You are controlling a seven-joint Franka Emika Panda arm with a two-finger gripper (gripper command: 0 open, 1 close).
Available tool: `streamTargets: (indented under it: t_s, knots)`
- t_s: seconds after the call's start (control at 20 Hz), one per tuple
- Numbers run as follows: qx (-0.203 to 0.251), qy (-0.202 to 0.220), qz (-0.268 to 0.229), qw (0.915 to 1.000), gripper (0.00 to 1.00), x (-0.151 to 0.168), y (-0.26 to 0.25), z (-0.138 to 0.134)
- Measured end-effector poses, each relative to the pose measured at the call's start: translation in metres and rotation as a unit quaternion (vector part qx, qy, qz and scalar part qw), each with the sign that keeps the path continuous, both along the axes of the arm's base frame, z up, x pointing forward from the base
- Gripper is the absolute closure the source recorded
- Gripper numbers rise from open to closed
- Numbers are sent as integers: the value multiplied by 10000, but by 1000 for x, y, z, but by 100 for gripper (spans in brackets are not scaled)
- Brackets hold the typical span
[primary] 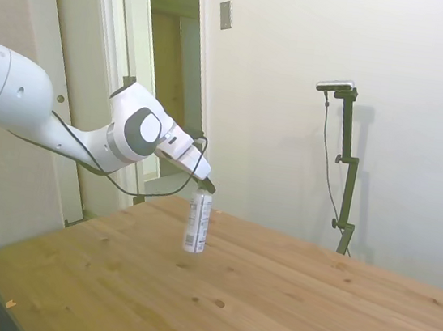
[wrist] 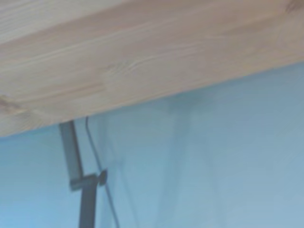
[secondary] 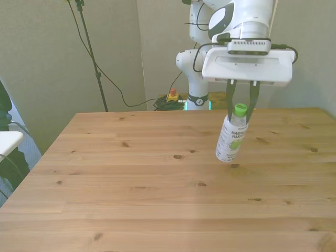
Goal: Stand the water bottle
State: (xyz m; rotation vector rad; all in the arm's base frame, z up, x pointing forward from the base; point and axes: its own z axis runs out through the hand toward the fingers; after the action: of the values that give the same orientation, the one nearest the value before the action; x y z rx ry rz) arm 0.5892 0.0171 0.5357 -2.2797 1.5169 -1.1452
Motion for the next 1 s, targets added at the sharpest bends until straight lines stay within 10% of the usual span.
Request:
streamTargets:
  t_s: [0.35,1.0]
  knots:
    - [-304,-703,-449,9961,100,-36,-5,-15]
    - [340,-1332,-924,9862,100,-8,-21,-53]
